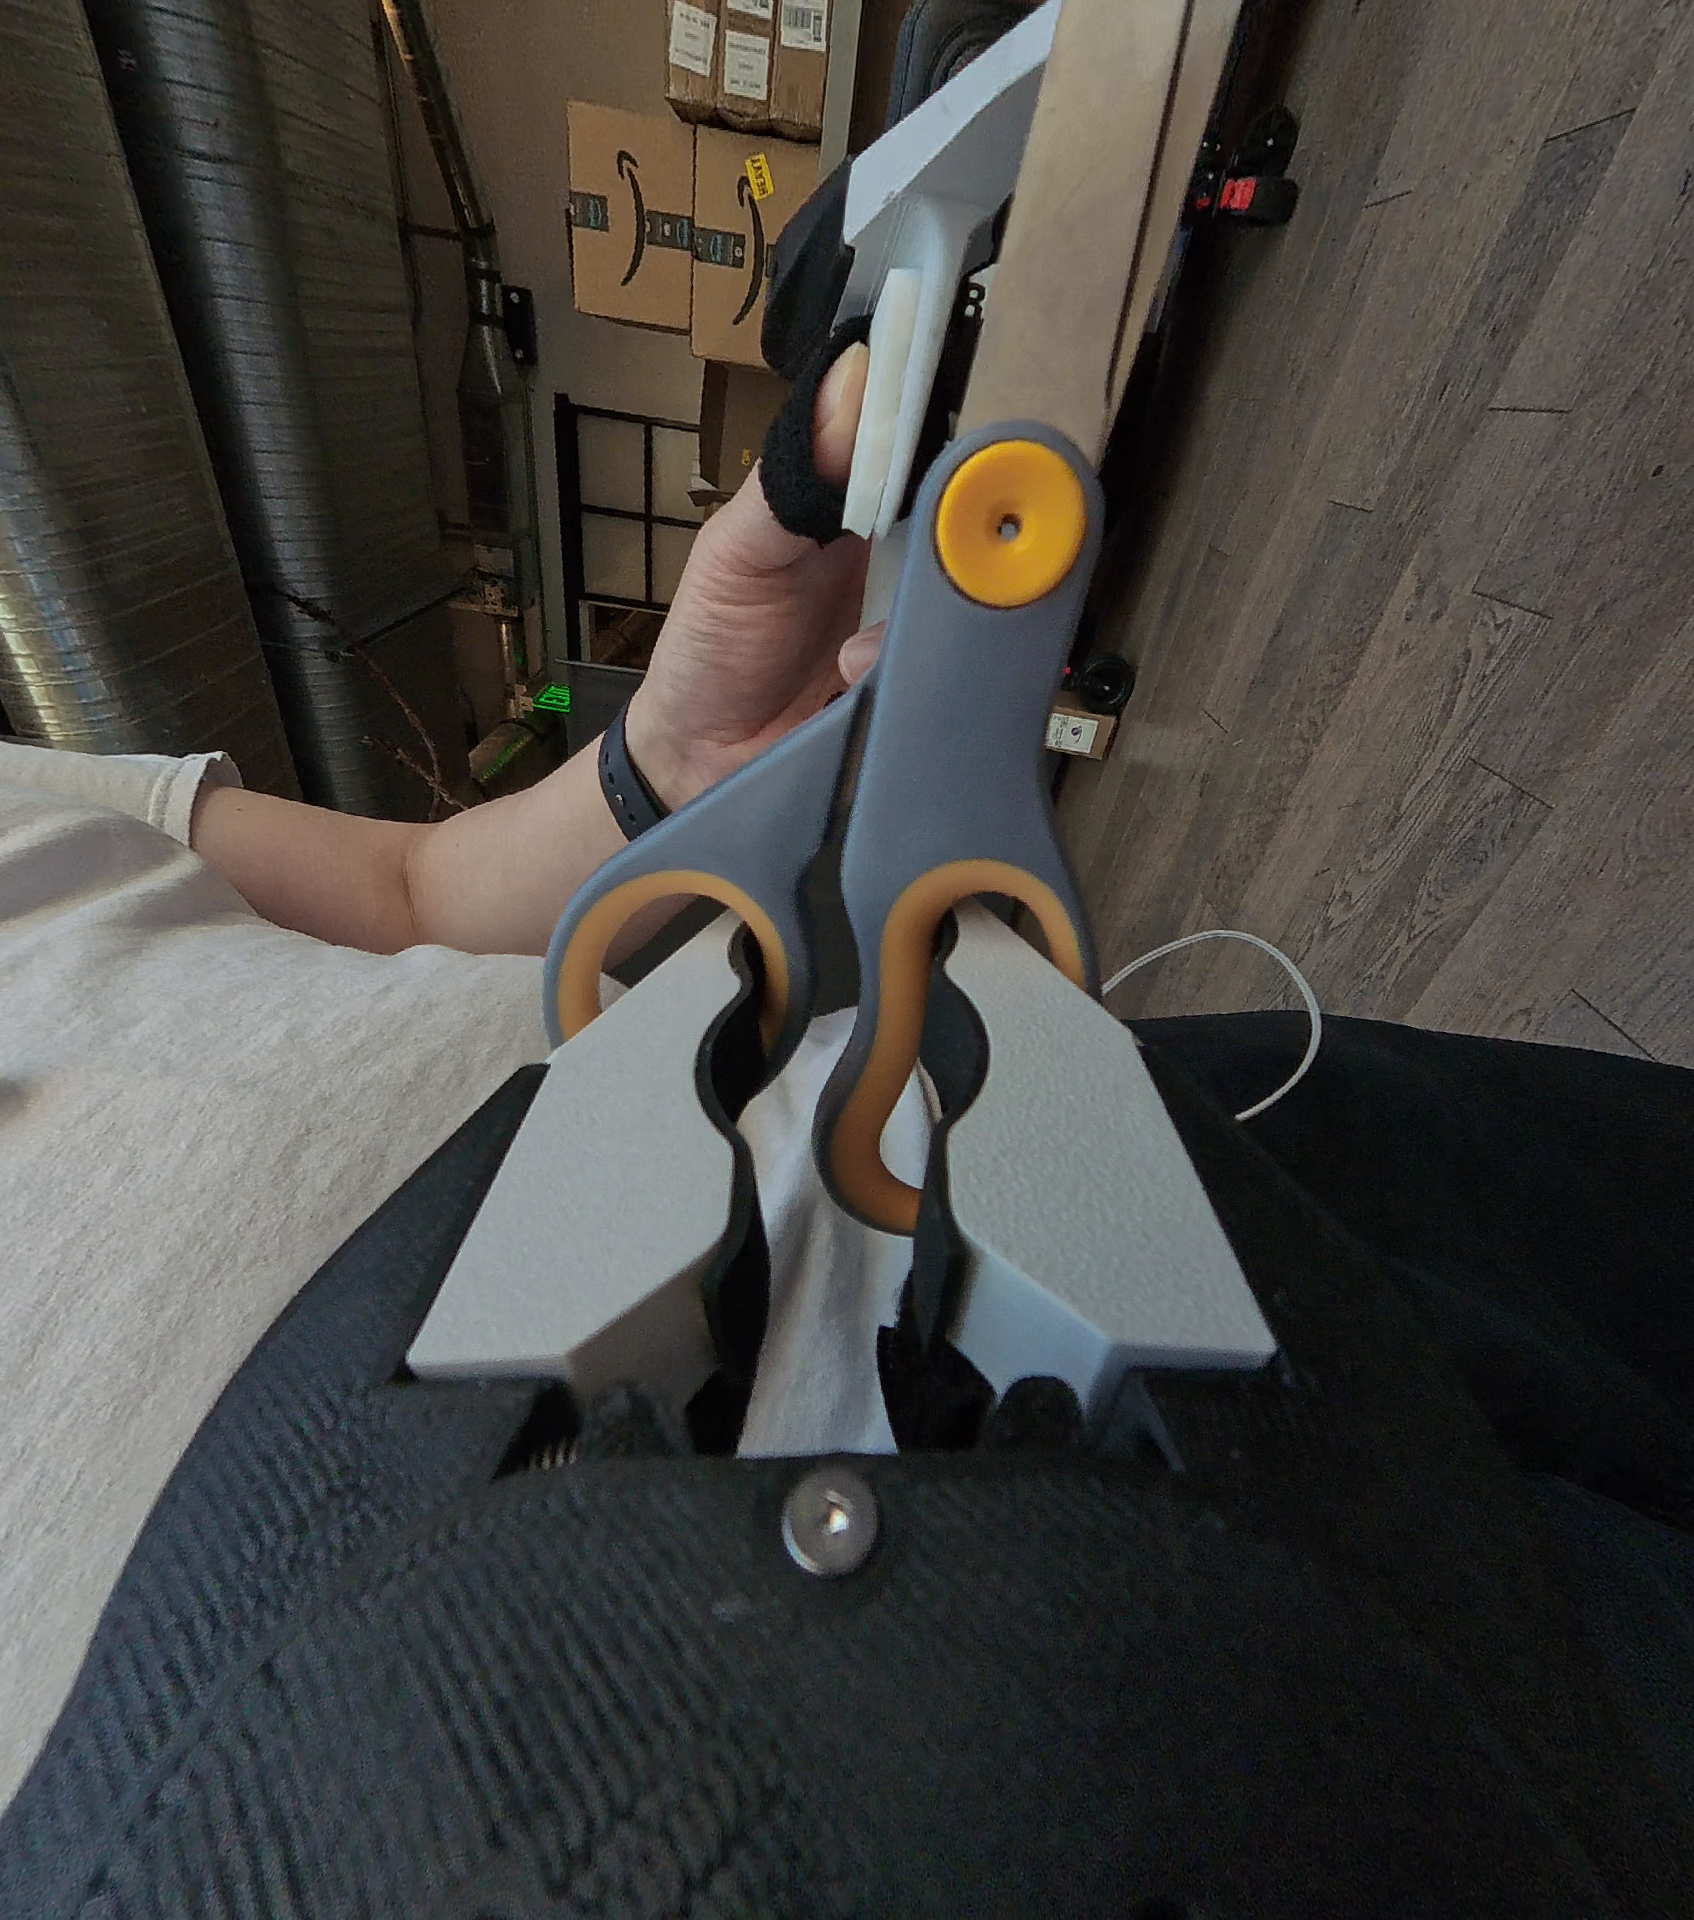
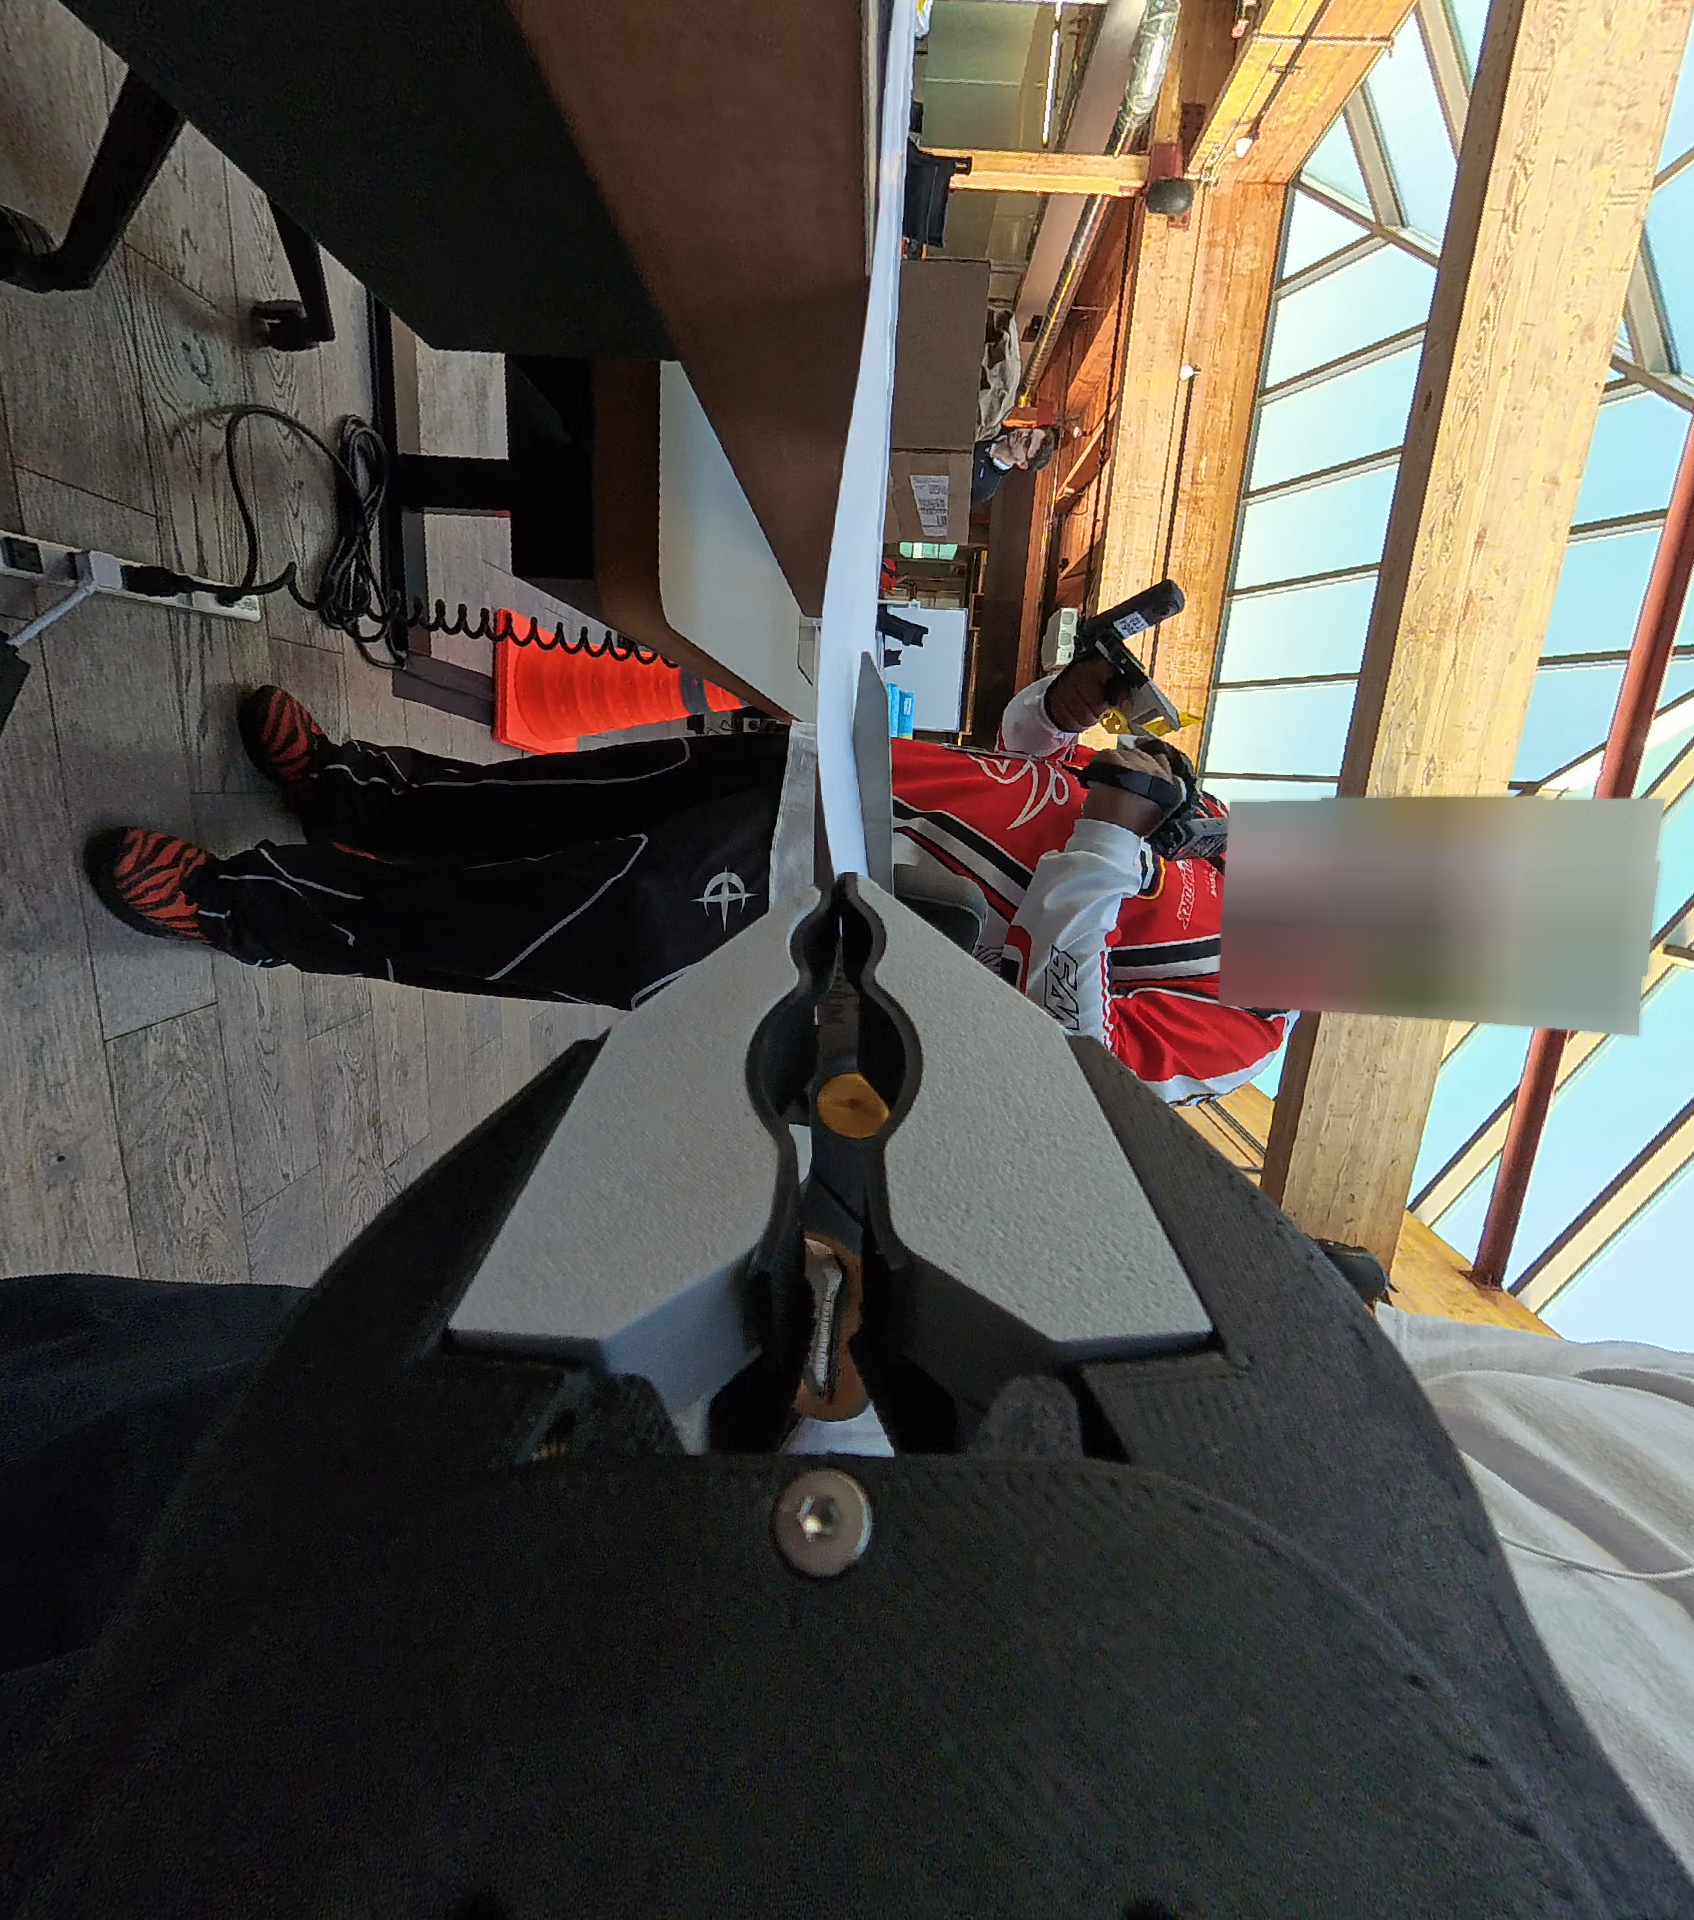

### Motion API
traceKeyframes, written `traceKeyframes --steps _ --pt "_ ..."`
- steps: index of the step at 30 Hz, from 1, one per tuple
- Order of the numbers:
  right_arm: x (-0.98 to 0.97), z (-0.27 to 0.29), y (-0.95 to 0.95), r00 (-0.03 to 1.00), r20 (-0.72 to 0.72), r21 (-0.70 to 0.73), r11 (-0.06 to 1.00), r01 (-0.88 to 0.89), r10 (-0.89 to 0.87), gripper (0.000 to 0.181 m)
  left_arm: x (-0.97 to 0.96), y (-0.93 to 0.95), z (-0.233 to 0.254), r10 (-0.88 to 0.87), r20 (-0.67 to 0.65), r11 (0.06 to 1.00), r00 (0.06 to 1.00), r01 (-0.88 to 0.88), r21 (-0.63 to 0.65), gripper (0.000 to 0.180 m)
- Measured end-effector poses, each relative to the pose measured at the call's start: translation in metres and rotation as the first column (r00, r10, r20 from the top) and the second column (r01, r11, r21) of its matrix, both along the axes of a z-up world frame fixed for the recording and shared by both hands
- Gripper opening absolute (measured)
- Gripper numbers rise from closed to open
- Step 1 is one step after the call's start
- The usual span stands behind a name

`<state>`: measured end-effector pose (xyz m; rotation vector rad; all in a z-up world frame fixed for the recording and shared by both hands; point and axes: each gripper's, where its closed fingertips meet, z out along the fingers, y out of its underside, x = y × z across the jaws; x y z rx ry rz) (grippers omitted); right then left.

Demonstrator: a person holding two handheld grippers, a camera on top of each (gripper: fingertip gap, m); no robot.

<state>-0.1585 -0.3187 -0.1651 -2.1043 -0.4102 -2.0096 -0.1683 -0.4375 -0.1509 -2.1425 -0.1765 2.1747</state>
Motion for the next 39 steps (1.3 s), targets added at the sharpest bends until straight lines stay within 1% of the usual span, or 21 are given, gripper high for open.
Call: traceKeyframes --steps 5,12,16,19,25,29,39 --pt "0.0 0.001 -0.001 1.0 0.004 0.0 1.0 0.005 -0.005 0.0 0.0 -0.001 -0.002 -0.007 -0.002 1.0 1.0 0.007 0.003 0.022" --pt "0.002 0.004 -0.005 1.0 0.019 -0.002 1.0 0.012 -0.012 0.0 0.0 -0.004 0.011 -0.014 -0.109 1.0 0.994 0.011 -0.028 0.023" --pt "0.0 0.006 -0.008 0.999 0.036 -0.008 1.0 0.029 -0.029 0.0 0.0 -0.006 0.011 -0.015 -0.12 0.999 0.993 0.011 -0.037 0.023" --pt "-0.004 0.006 -0.009 0.999 0.033 -0.007 0.999 0.043 -0.042 0.0 0.0 -0.006 0.011 -0.022 -0.133 0.999 0.991 0.016 -0.052 0.028" --pt "-0.006 0.009 -0.011 0.997 0.057 -0.025 0.998 0.061 -0.059 0.0 -0.003 -0.006 0.014 -0.03 -0.132 0.999 0.991 0.027 -0.021 0.029" --pt "-0.006 0.01 -0.012 0.994 0.077 -0.04 0.996 0.077 -0.074 0.0 -0.002 -0.007 0.015 -0.03 -0.136 1.0 0.99 0.03 -0.003 0.034" --pt "-0.008 0.01 -0.014 0.992 0.082 -0.053 0.993 0.103 -0.099 0.0 -0.001 -0.009 0.022 -0.003 -0.16 0.999 0.987 0.009 0.035 0.038"
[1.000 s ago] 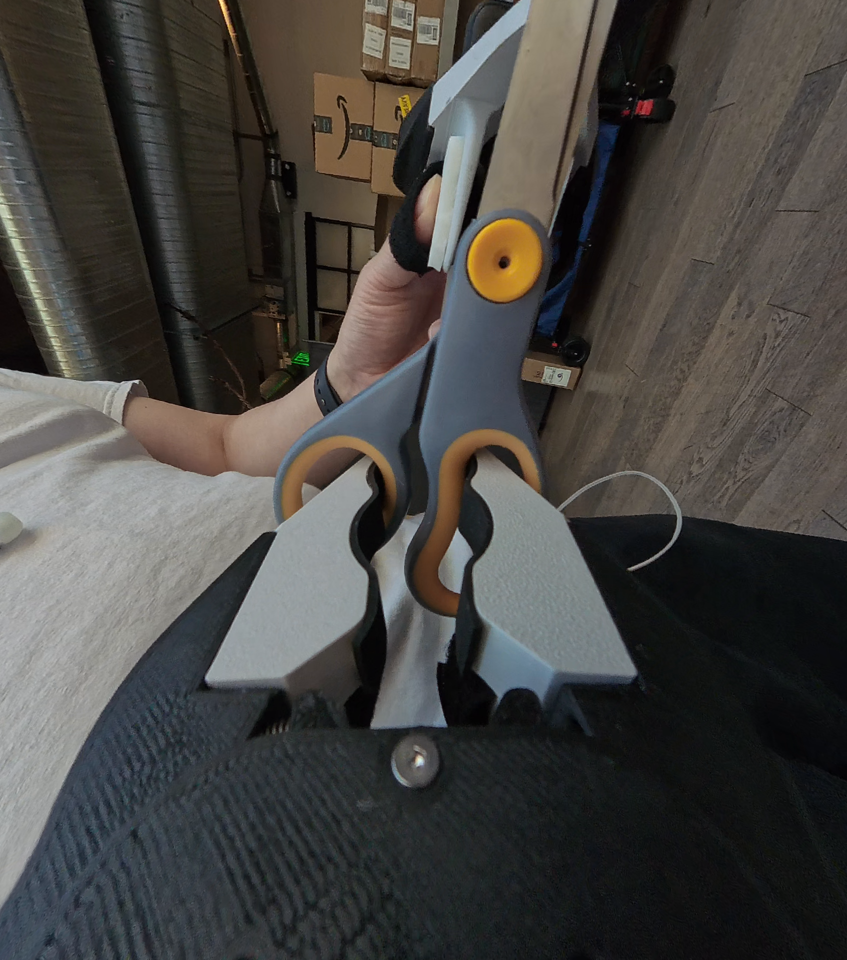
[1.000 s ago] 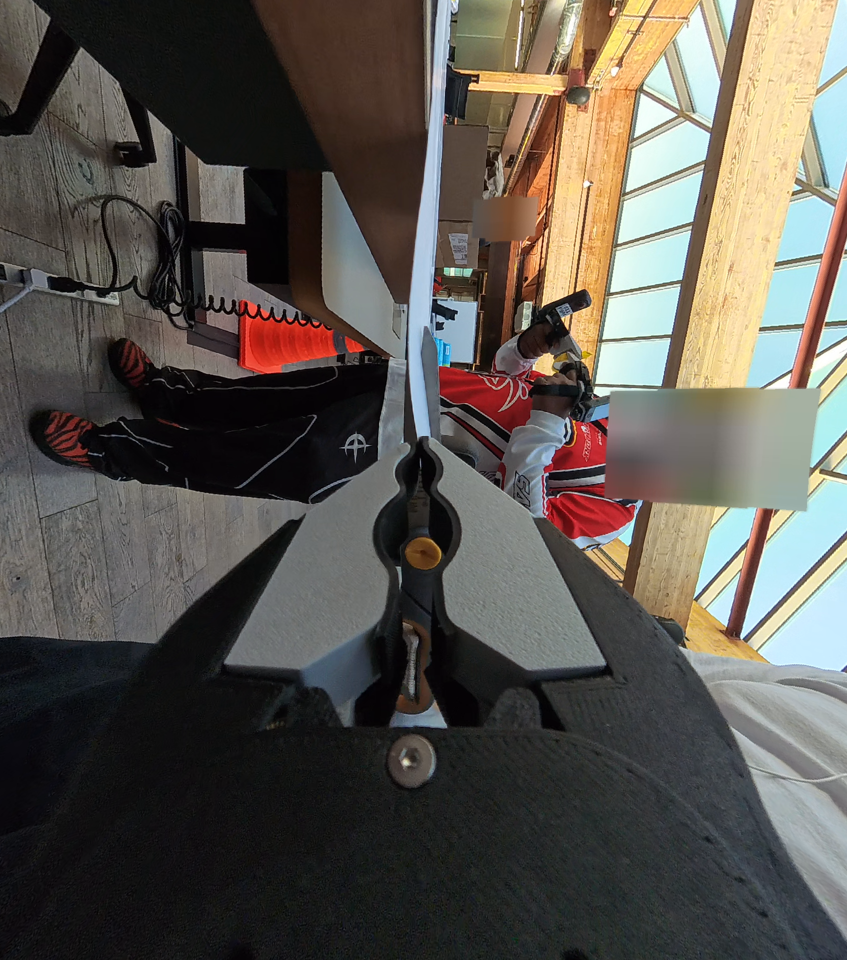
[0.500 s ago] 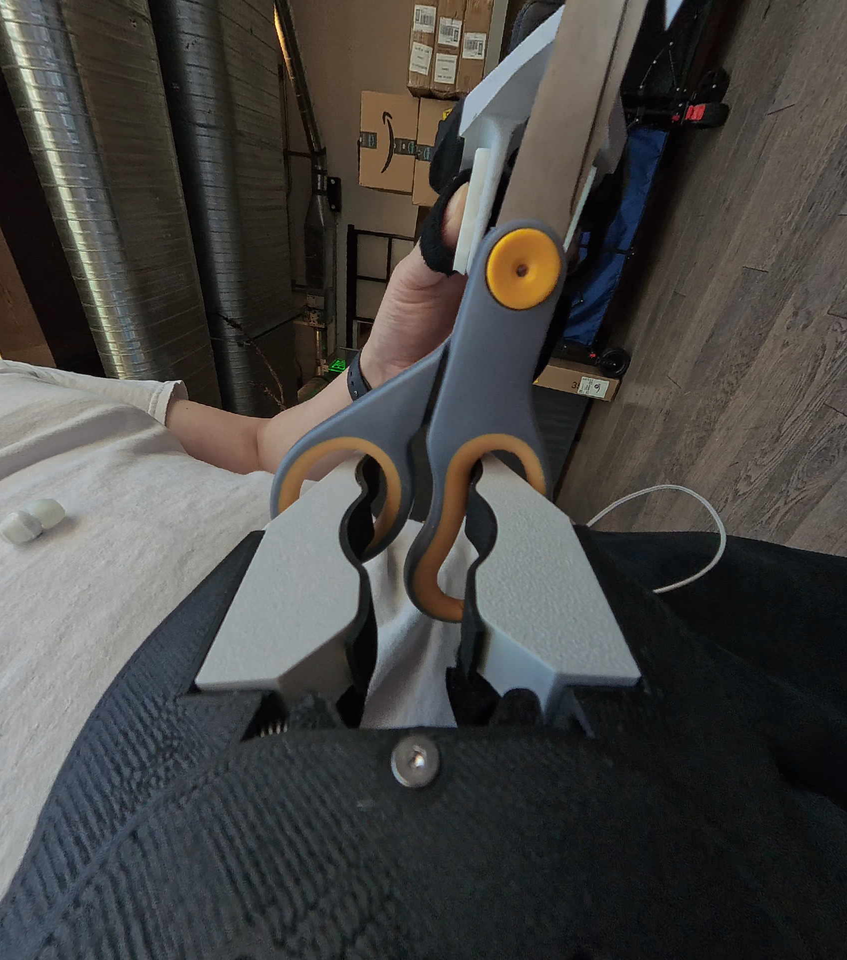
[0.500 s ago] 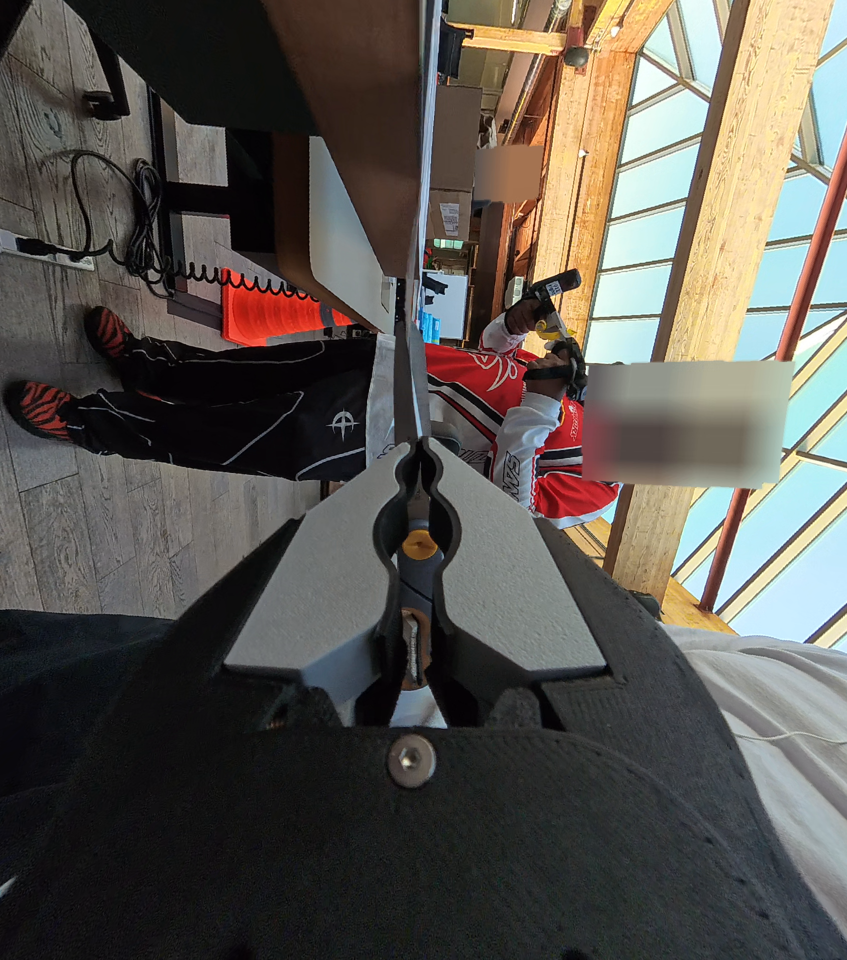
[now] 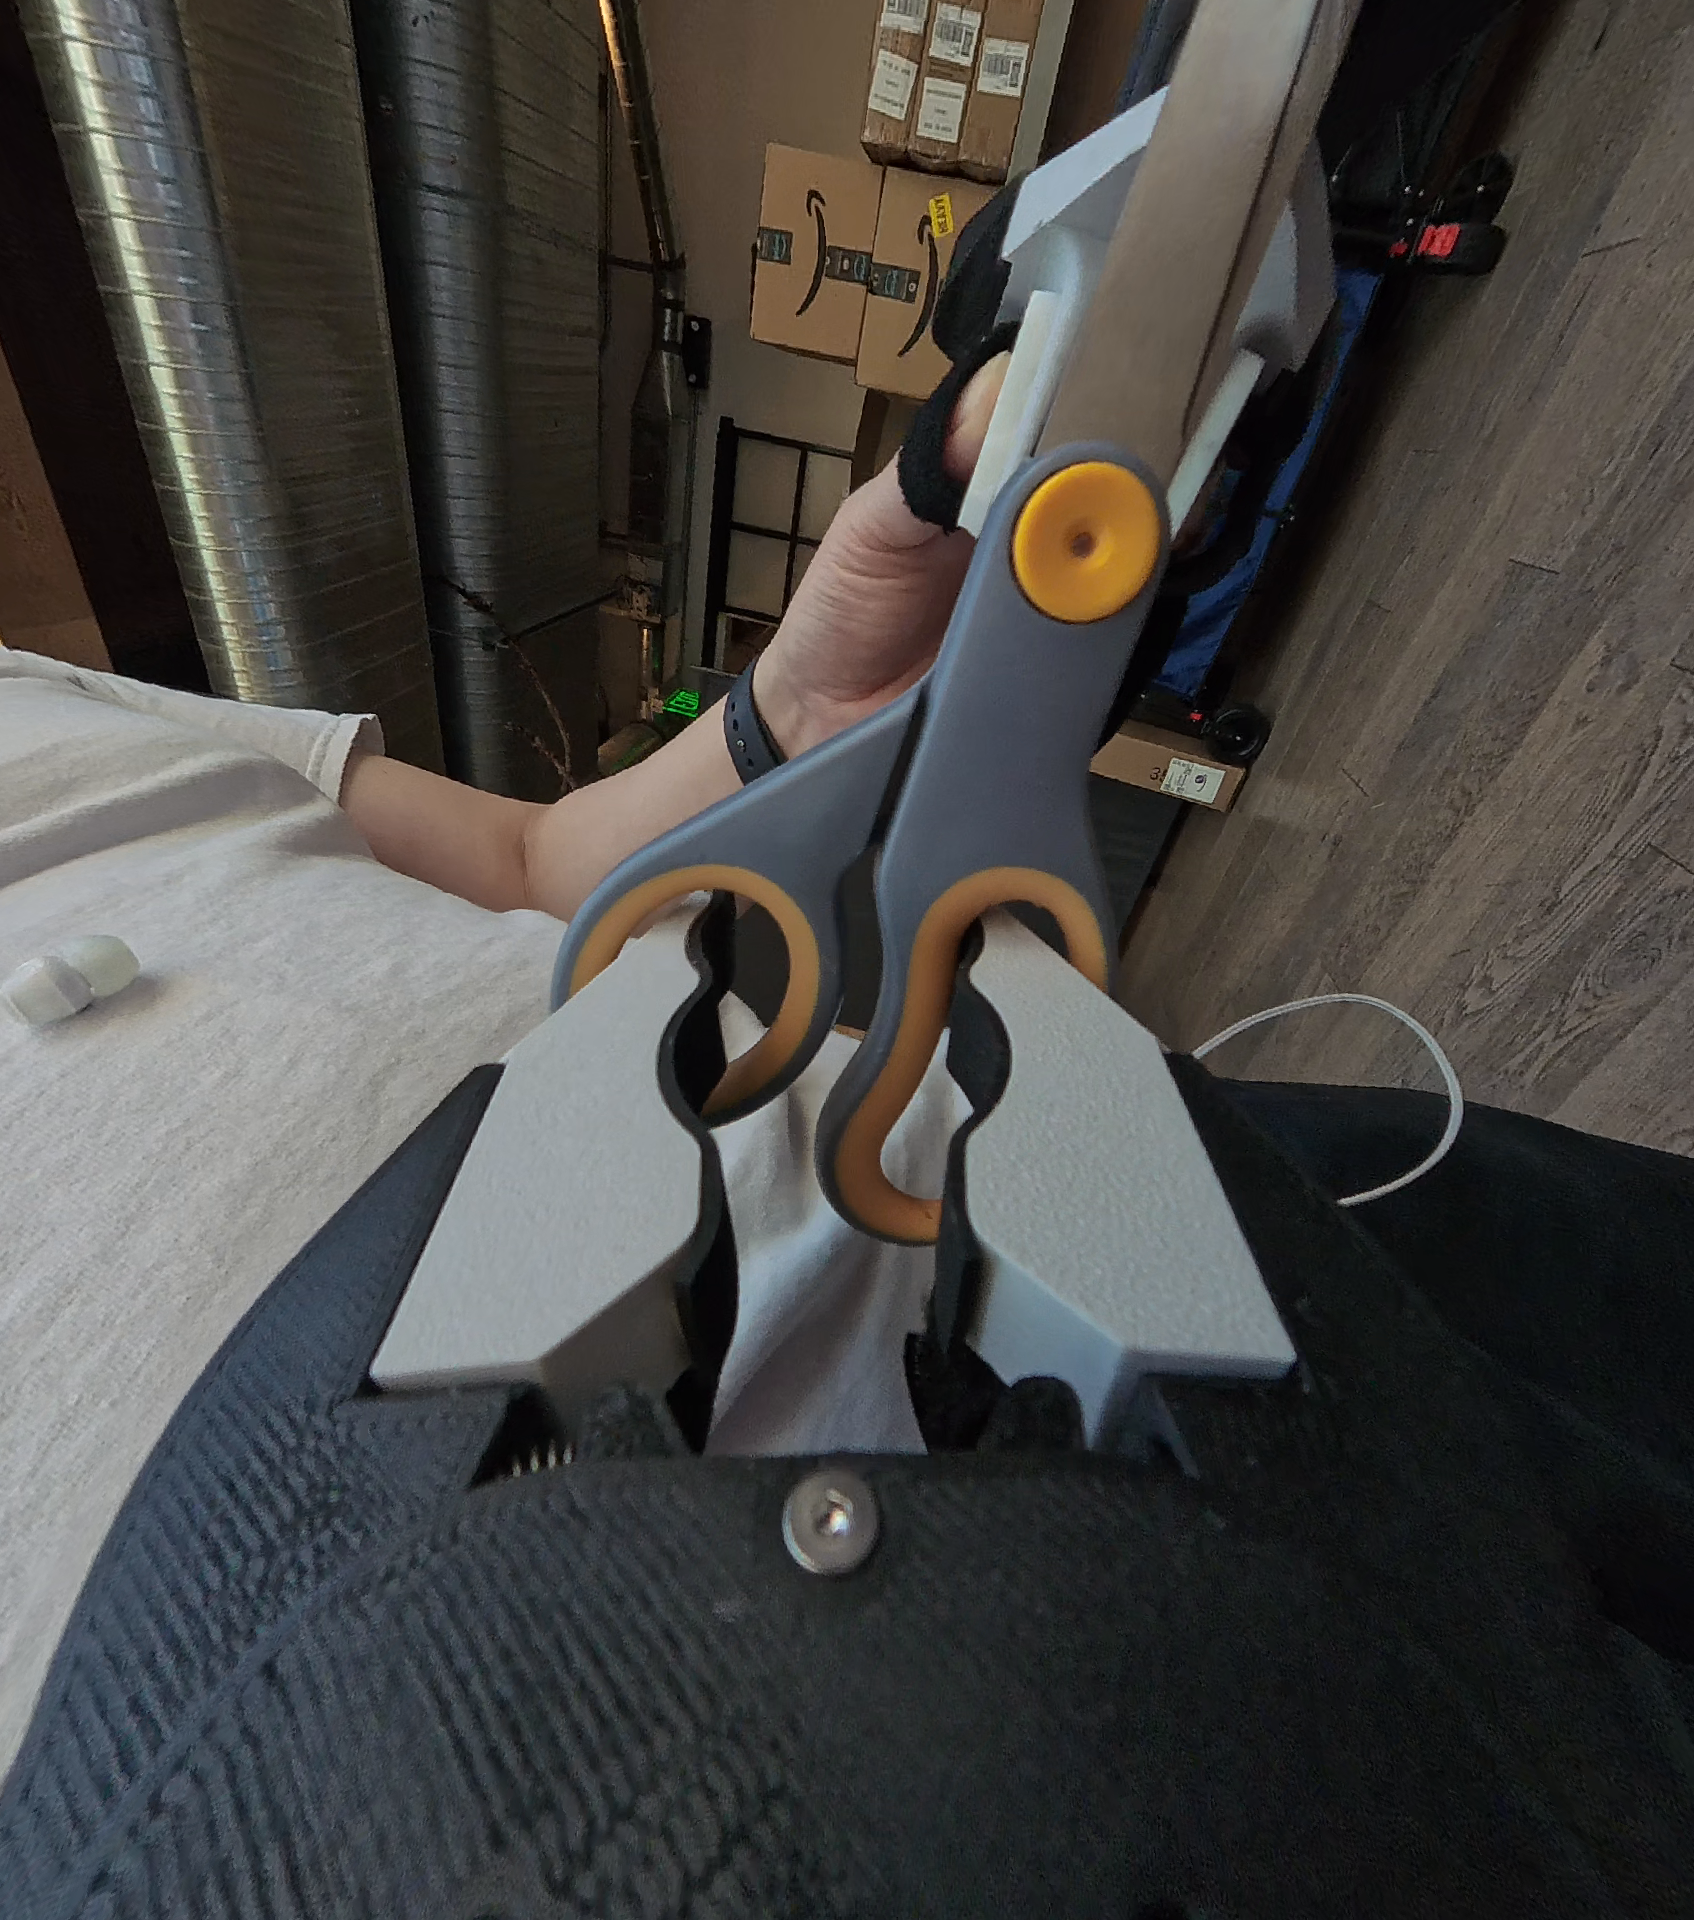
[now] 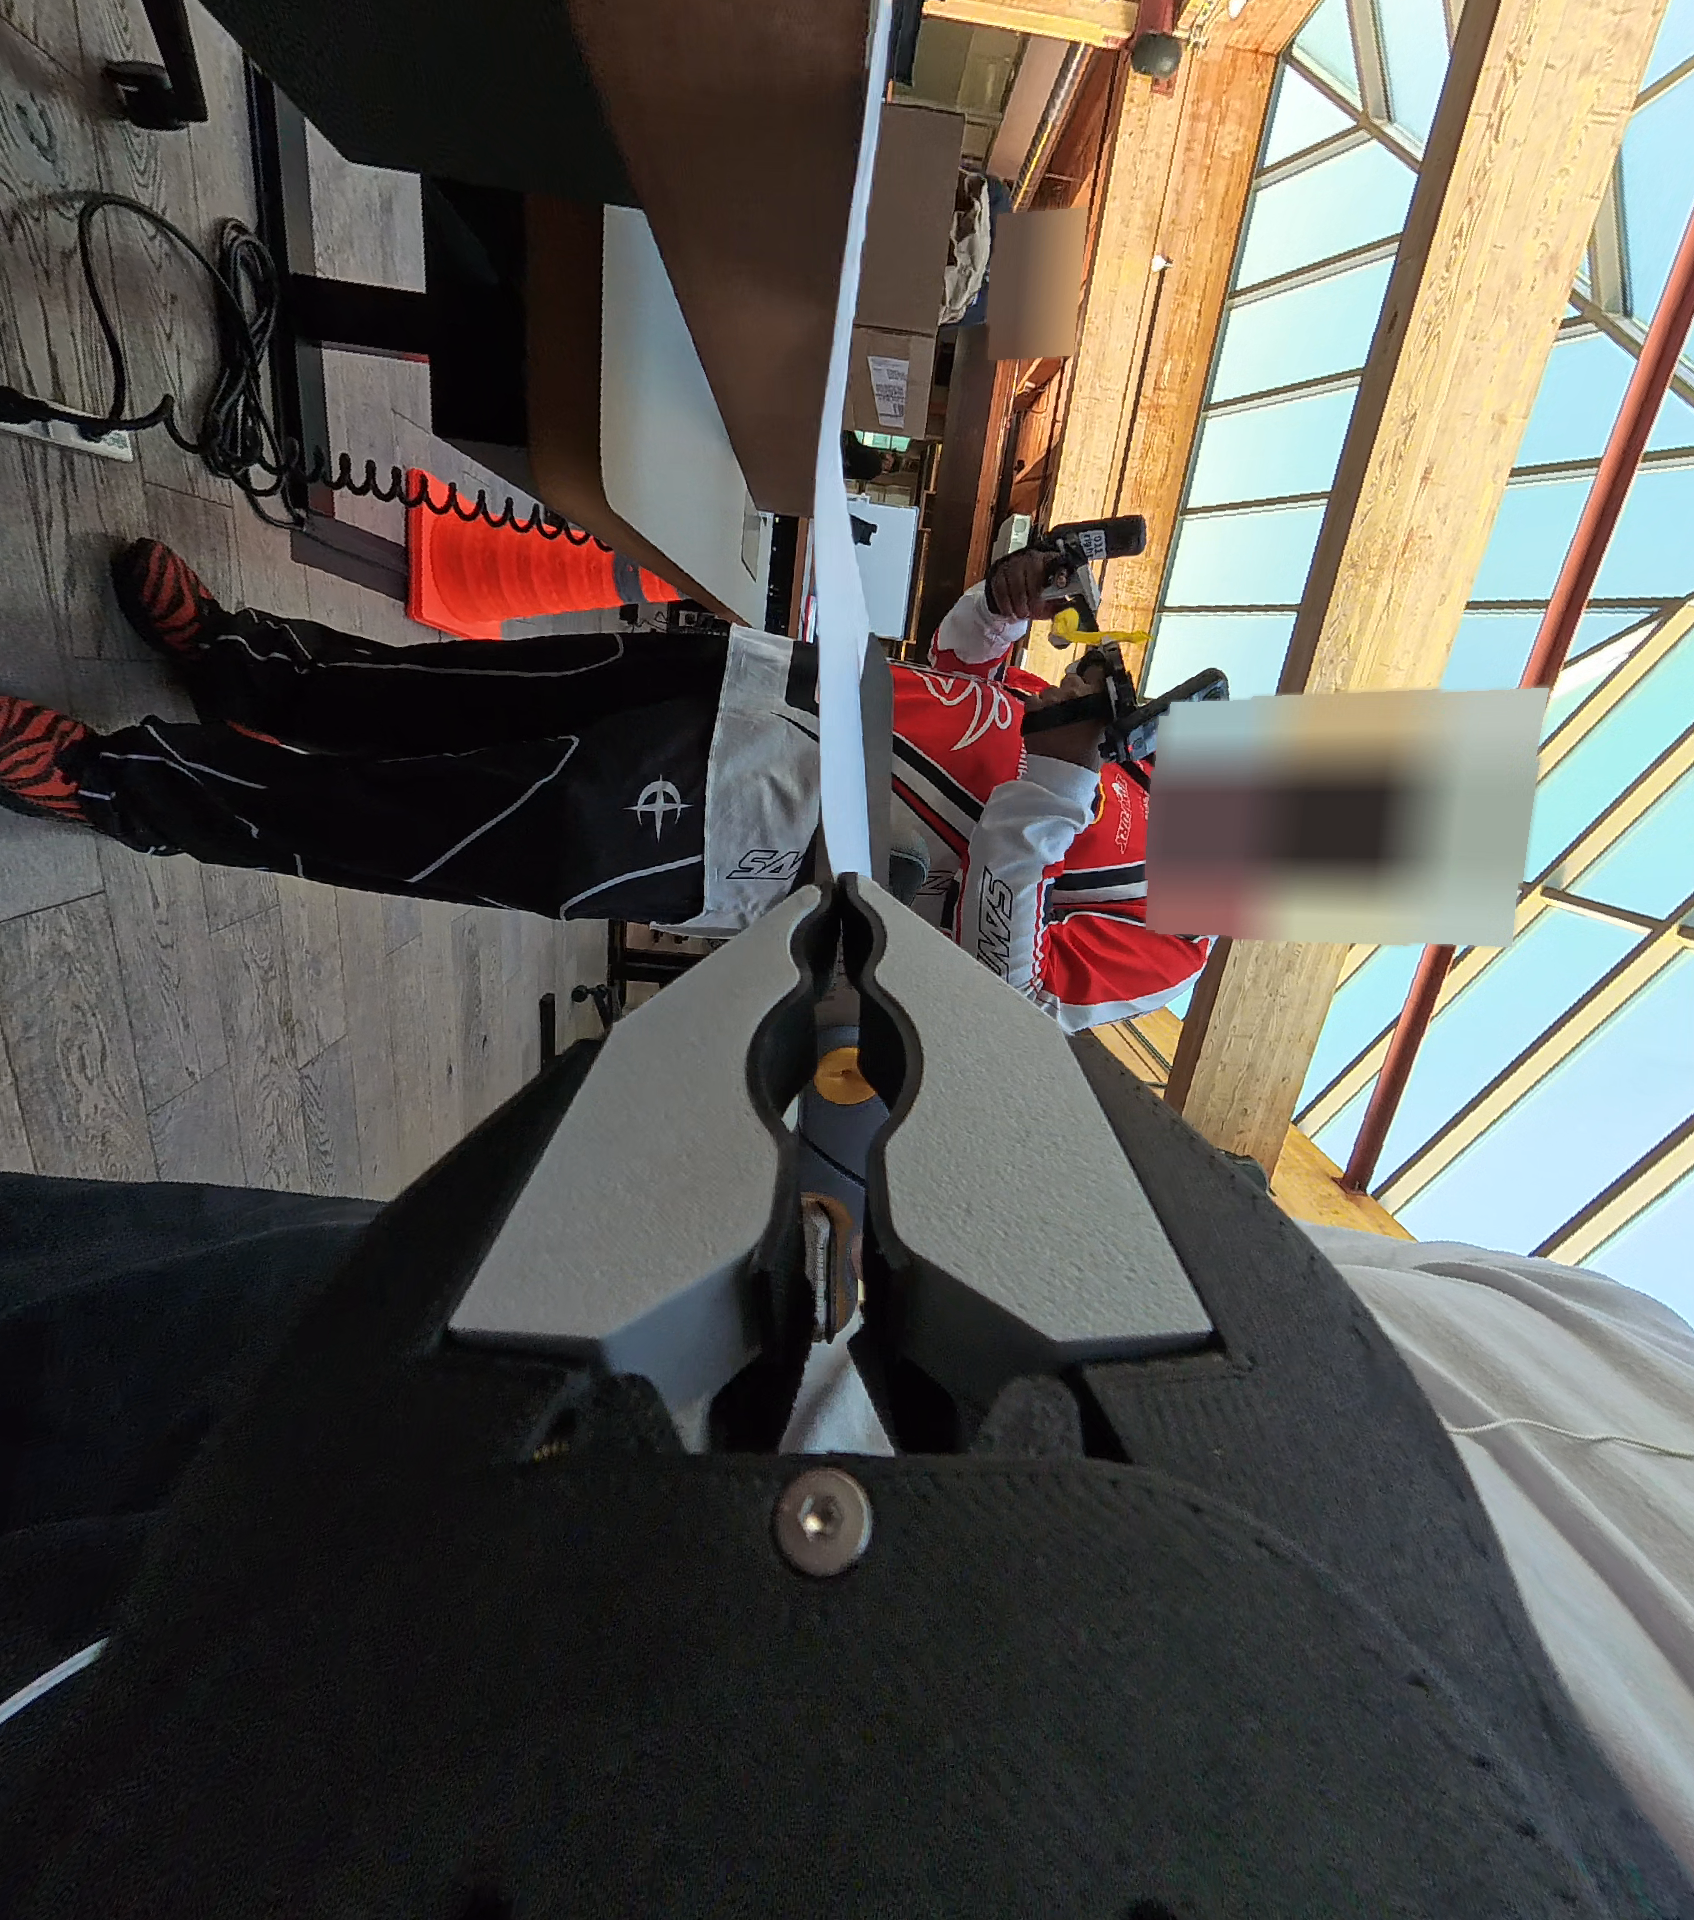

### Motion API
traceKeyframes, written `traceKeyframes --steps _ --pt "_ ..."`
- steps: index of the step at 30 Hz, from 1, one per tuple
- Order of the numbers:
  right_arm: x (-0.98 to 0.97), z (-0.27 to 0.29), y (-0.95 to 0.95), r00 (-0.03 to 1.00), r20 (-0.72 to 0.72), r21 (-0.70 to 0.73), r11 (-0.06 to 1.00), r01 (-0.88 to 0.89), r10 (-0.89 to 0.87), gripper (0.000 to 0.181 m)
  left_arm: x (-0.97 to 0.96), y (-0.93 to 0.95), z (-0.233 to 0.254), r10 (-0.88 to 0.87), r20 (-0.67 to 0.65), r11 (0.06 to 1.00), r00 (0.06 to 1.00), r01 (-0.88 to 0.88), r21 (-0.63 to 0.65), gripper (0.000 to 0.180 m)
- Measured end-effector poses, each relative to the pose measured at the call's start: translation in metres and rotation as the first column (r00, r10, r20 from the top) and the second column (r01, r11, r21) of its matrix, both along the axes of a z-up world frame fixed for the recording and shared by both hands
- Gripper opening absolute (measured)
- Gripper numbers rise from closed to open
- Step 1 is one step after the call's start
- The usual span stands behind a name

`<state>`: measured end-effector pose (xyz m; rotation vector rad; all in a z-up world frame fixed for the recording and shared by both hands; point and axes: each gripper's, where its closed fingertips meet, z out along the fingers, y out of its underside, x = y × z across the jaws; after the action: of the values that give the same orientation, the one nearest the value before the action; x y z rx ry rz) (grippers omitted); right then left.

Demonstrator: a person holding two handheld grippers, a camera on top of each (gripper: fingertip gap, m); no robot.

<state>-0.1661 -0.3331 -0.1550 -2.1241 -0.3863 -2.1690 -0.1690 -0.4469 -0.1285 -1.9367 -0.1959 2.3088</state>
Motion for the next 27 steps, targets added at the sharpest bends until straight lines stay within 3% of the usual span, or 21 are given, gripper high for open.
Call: traceKeyframes --steps 27 --pt "0.008 -0.006 -0.013 0.995 -0.061 0.035 0.996 0.084 -0.081 0.0 0.004 0.007 -0.002 0.031 0.045 0.999 0.998 -0.031 -0.017 0.046"
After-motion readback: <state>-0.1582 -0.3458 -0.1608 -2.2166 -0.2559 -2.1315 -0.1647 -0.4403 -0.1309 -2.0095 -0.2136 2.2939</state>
